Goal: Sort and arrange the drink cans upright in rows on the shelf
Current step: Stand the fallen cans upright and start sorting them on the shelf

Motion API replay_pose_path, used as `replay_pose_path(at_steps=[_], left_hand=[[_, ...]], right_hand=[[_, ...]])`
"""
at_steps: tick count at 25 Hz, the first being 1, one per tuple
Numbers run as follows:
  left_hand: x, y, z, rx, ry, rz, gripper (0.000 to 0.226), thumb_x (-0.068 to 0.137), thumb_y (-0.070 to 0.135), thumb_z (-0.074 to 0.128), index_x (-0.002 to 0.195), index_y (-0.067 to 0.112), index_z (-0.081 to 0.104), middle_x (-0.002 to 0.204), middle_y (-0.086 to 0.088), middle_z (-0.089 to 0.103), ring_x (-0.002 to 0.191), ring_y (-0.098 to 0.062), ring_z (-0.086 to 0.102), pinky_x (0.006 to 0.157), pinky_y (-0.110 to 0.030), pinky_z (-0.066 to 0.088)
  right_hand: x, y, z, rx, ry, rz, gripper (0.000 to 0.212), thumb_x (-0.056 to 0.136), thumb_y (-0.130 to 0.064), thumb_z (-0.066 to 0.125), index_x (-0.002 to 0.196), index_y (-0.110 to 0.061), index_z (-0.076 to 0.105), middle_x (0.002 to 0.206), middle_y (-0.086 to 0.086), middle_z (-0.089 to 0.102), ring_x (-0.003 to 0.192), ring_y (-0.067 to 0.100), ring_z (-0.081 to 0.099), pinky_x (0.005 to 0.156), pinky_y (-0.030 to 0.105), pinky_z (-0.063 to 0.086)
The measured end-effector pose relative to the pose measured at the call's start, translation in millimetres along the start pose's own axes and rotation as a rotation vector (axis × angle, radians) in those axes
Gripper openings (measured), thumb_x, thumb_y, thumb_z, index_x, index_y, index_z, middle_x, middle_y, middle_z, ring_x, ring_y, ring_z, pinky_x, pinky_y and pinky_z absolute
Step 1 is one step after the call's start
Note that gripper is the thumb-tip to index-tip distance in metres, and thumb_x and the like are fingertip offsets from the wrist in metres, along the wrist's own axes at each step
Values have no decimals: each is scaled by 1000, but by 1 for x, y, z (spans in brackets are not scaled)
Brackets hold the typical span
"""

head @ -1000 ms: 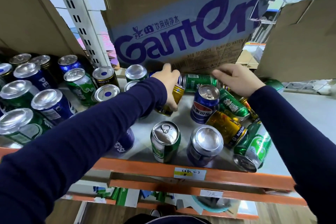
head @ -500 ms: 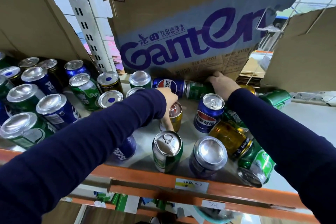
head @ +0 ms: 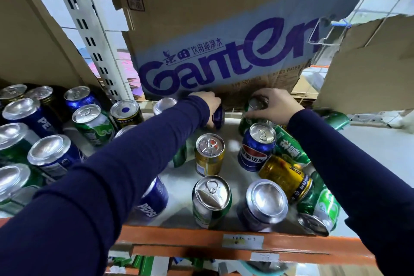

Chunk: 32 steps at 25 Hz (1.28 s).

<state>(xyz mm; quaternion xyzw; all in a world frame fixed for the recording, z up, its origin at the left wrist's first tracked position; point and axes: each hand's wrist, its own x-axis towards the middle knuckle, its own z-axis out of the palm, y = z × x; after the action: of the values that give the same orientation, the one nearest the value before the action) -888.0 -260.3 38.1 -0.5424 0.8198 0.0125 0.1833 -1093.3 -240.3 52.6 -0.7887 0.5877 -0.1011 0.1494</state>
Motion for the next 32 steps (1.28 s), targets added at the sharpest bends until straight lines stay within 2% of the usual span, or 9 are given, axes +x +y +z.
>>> replay_pose_path(at_steps=[3,5,8,11,18,22,26,29,32], left_hand=[[4,9,-4,184,49,8,70,72,51,71,129,16,48,124,-11,52,110,-30,54,81,-37,48],[1,13,-8,269,87,47,73,68,59,71,124,17,51,119,-7,57,106,-28,58,74,-34,45],[-14,-6,-23,125,207,41,68,63,62,69,106,13,50,100,-6,62,87,-28,60,69,-33,47],[-28,-30,-28,-46,301,-8,60,64,57,68,95,13,43,87,-5,56,71,-26,49,61,-30,39],[-21,-34,-25,-201,46,-86,73,66,74,61,95,8,52,87,-6,59,73,-22,55,59,-30,42],[-28,-24,-40,-61,-61,-149,74,76,68,56,109,2,58,100,-12,63,86,-27,58,74,-35,47],[-51,22,-72,-108,307,-86,64,82,58,57,125,10,53,120,-15,59,107,-33,54,88,-38,45],[-61,86,-88,-188,436,172,60,79,56,61,122,15,56,117,-11,56,109,-30,52,92,-39,43],[-59,152,-88,-52,223,429,53,78,49,67,119,18,58,113,-6,57,106,-25,52,90,-34,42]], right_hand=[[-8,-1,4,105,-5,36,64,84,-46,64,136,-13,47,135,10,53,117,24,51,89,23,34],[-19,5,5,188,68,82,50,93,-44,52,133,-13,51,127,9,58,103,20,54,84,23,36],[-41,18,0,220,305,142,36,98,-35,44,116,-11,63,102,5,63,92,18,54,73,22,32],[-60,28,-7,276,395,152,32,99,-31,44,110,-10,66,94,6,64,86,19,54,71,22,33],[-82,63,1,260,380,174,17,91,-26,61,103,-18,68,91,-1,65,81,18,57,73,23,38],[-99,91,-1,112,274,141,25,81,-22,71,106,-14,68,97,5,64,88,21,56,76,26,39],[-112,124,8,-13,152,130,58,73,-26,78,124,-9,57,115,17,56,104,33,54,88,34,44],[-119,134,13,72,140,120,75,67,-26,83,132,-12,47,119,17,50,105,32,52,88,33,44],[-122,148,14,117,5,125,85,62,-30,85,133,-16,40,112,19,57,95,34,59,85,42,51]])
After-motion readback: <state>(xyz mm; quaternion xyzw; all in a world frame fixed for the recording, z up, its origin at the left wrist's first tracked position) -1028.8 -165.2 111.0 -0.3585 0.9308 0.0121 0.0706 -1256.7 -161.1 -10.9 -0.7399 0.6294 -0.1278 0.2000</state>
